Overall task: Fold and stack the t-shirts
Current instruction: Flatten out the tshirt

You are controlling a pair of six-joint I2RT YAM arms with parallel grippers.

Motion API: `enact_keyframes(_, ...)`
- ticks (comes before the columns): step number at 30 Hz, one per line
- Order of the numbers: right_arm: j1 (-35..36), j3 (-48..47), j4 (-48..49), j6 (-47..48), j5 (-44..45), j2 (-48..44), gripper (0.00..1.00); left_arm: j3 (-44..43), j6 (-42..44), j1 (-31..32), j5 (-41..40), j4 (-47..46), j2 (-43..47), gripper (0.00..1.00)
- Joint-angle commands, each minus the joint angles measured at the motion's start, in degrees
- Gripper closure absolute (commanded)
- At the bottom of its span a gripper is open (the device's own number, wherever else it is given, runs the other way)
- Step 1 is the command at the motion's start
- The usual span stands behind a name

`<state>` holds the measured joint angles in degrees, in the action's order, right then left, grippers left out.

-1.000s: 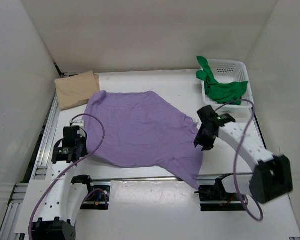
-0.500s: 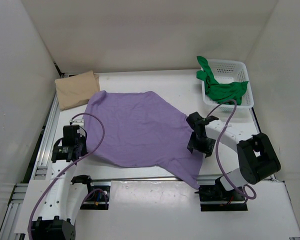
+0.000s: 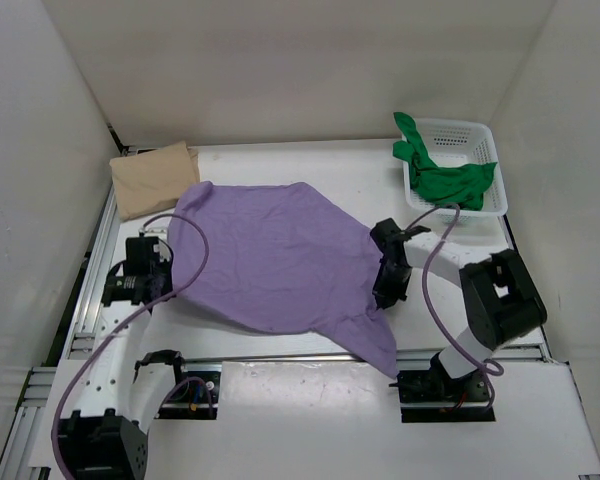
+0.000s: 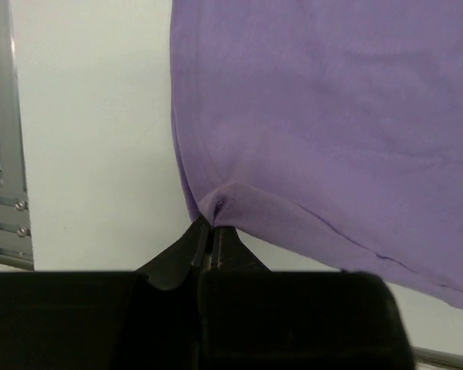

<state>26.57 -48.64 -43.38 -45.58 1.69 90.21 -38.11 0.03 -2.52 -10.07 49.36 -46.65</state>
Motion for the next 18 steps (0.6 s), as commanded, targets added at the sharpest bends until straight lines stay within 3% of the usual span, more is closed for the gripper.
enact_keyframes(1,-0.6,-13.1,1.7,4.1,1.7,3.0,1.0,-10.4,0.0,-0.2,1.7,-4.8,-4.8,0.9)
enact_keyframes(3,-1.2,-23.7,-3.2,7.3,5.1,3.0,1.0,-17.9,0.0,-0.2,4.2,-5.3,-8.8,0.9)
enact_keyframes(4,-1.7,-29.0,-4.2,8.6,5.9,3.0,1.0,-26.4,0.0,-0.2,4.2,-5.3,-12.9,0.9)
enact_keyframes(6,-2.7,-44.6,-5.9,11.9,7.3,3.0,1.0,-35.7,0.0,-0.2,4.7,-5.9,-17.4,0.9)
enact_keyframes(12,-10.2,-82.5,-9.3,13.8,3.1,10.1,1.0,-71.0,0.0,-0.2,2.0,-7.0,-34.5,0.9)
enact_keyframes(15,-13.8,-84.8,-5.4,11.0,-1.8,8.9,1.0,-83.0,0.0,-0.2,0.3,-7.6,-40.2,0.9)
enact_keyframes(18,-15.6,-77.9,-2.4,9.2,-5.7,4.1,1.0,-85.2,0.0,-0.2,-1.0,-7.6,-41.0,0.9)
